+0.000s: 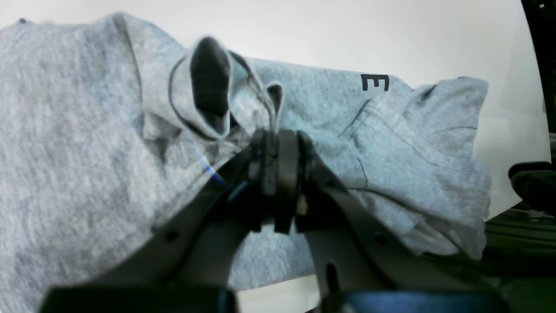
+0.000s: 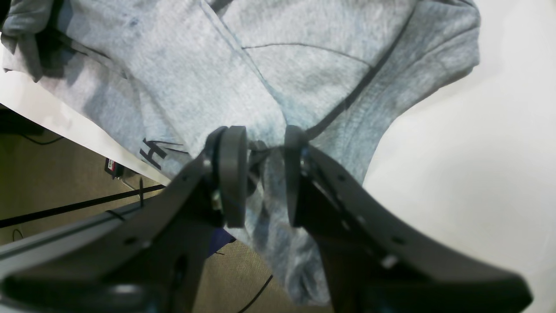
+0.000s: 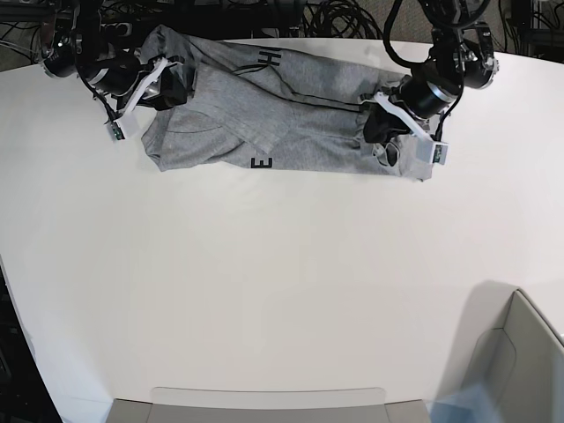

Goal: Fold the T-shirt properly
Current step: 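Fold the strip end held by the left gripper toward the right gripper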

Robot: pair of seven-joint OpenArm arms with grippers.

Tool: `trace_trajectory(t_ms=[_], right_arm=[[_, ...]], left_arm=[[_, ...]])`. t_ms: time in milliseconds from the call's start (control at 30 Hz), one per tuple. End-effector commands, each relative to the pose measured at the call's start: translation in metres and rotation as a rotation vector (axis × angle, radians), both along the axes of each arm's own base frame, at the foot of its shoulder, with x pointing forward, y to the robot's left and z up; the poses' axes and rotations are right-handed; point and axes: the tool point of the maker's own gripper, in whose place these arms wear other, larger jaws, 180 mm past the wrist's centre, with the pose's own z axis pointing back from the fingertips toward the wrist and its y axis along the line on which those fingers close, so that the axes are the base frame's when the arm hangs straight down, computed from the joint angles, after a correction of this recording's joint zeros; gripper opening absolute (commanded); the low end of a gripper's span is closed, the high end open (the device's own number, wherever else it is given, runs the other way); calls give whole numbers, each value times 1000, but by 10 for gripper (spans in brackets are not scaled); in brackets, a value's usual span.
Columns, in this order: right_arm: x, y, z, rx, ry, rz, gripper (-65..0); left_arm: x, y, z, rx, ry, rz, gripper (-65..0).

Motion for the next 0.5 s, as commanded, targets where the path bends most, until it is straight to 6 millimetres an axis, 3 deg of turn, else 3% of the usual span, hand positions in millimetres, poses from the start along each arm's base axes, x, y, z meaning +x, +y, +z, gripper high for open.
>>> trace_trajectory(t_ms=[0,67,167,467], right_arm=[[4,1,7,10,-27,4,-494],[4,1,7,10,-27,4,-494],[4,1,7,10,-27,4,-494],[4,1,7,10,-27,4,-494]], left_arm=[[5,0,7,-13,-34,4,-650],[5,-1,8,-14,-35,4,-621],[4,-2,8,-17,-35,2,-502],[3,-1,7,-16,-26,-1,-512]])
